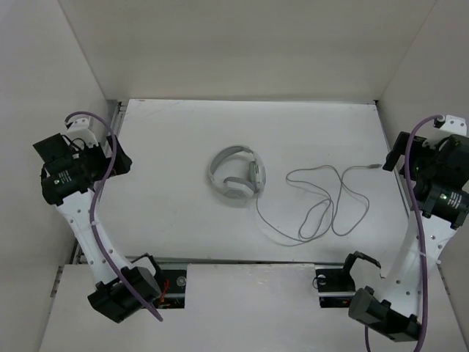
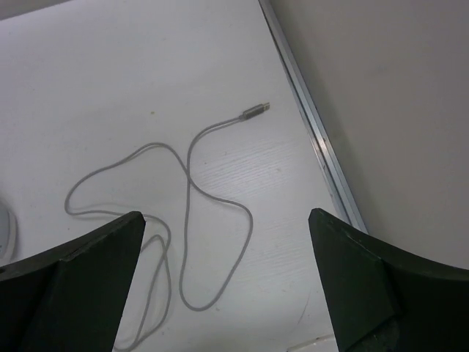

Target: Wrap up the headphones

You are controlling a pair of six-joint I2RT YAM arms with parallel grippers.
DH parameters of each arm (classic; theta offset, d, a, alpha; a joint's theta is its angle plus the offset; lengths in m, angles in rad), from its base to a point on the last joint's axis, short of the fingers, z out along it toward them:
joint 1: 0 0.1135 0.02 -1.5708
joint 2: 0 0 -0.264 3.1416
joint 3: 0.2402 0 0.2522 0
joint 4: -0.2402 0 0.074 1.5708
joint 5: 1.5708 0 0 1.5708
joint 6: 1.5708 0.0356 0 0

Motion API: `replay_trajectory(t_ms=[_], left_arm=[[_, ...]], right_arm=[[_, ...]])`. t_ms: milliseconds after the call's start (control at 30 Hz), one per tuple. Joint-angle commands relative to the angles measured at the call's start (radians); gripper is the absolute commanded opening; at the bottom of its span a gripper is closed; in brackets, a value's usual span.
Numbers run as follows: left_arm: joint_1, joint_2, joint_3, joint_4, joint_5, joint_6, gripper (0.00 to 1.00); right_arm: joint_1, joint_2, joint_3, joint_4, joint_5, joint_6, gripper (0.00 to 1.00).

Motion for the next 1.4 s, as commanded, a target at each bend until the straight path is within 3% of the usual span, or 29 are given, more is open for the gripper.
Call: replay_trajectory(t_ms=[0,200,400,600,700,967,1200,1367], left_arm=[[-0.061,-0.105,-0.032,0.134,-0.010,-0.050,1.00],[-0.320,-0.162,-0.127,0.197,-0.033,-0.108,1.00],[-0.604,-0.128,-0.219,0.276,-0.150,-0.139,1.00],[-0.721,-0.059,-0.269,0.408,-0.157,-0.231,1.00],[-0.784,-0.024,-0.311,0.470,-0.173,-0.254,1.00],[-0.913,0.110,-0.437,0.634,-0.320,-0.260,1.00],[-0.927,0.326,-0.339,0.738,-0.401,-0.260,0.95],[-0.943,0.498,-0.192,0.749,-0.412,-0.156,0.92]], right_arm=[[0.052,-0.074,-0.022,0.149,0.020,0.013,1.00],[0.122,-0.183,-0.189,0.292,-0.035,0.018,1.00],[0.196,-0.234,-0.320,0.431,-0.048,0.004,1.00],[0.347,-0.243,-0.395,0.496,-0.089,0.042,1.00],[0.349,-0.238,-0.466,0.505,-0.186,0.053,1.00],[0.327,-0.248,-0.526,0.513,-0.198,0.064,1.00],[0.404,-0.222,-0.512,0.577,-0.215,0.078,1.00],[0.444,-0.219,-0.549,0.616,-0.241,0.091,1.00]])
